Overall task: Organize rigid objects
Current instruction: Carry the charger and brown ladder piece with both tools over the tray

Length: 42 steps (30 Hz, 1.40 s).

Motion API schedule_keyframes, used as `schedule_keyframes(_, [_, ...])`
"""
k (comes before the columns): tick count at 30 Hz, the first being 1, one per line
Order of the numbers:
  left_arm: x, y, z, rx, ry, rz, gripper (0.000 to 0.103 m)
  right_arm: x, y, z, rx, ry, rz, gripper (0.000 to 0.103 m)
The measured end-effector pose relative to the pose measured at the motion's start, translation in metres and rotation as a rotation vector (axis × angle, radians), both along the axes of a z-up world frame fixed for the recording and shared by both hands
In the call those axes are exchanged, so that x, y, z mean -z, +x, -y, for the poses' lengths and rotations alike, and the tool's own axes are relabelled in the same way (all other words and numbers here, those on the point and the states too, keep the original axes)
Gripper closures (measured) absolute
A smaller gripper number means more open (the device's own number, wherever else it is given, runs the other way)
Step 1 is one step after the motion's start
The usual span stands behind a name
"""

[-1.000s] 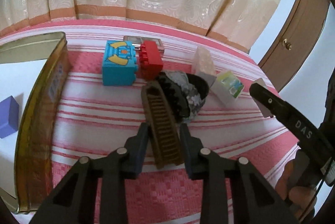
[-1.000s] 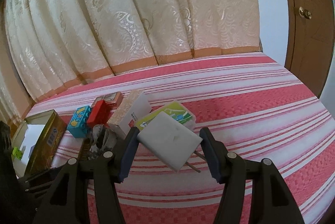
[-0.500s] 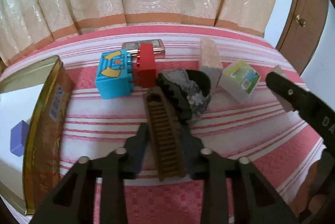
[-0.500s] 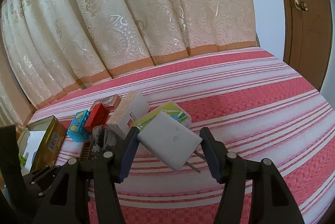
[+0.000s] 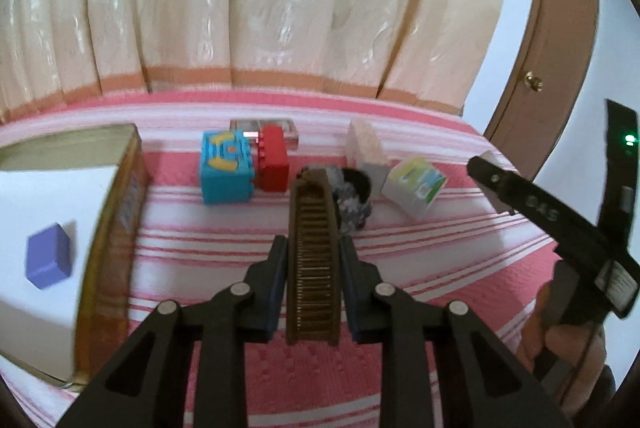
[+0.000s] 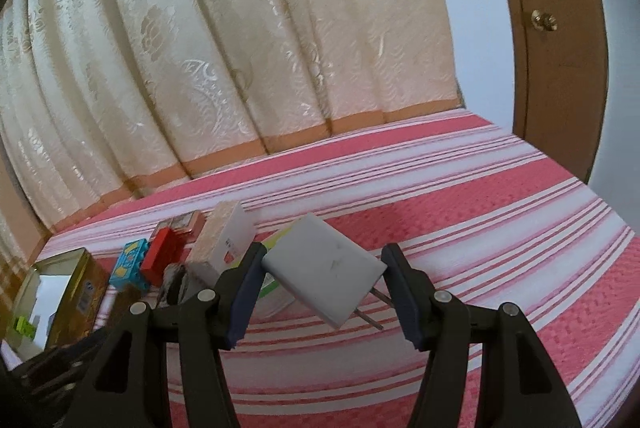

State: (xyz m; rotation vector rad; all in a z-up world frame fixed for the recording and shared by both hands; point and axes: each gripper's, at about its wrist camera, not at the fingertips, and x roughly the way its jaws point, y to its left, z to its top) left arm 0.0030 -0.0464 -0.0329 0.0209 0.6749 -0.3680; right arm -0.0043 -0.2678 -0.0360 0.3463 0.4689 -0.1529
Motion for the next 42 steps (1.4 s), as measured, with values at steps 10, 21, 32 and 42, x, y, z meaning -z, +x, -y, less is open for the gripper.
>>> schedule_keyframes(10, [-0.024,-0.019,-0.034,-0.038,0.031,0.119,0.079,-0.011,-0.017,-0.015,0.09,-0.096,0.072,0.041])
schedule_keyframes(21, [-0.036,-0.033,-0.07,-0.088,0.036,0.173,0.079,-0.017,-0.035,-0.047,0.097,-0.141,0.107,0.041])
schedule_keyframes(32, [-0.047,-0.032,-0.107,-0.155,0.028,0.211,0.079,-0.021,-0.042,-0.094,0.019,-0.092,0.12,0.041])
schedule_keyframes(42, [-0.052,-0.024,-0.151,-0.239,0.05,0.25,0.079,-0.032,-0.036,-0.162,-0.101,-0.097,0.159,0.041])
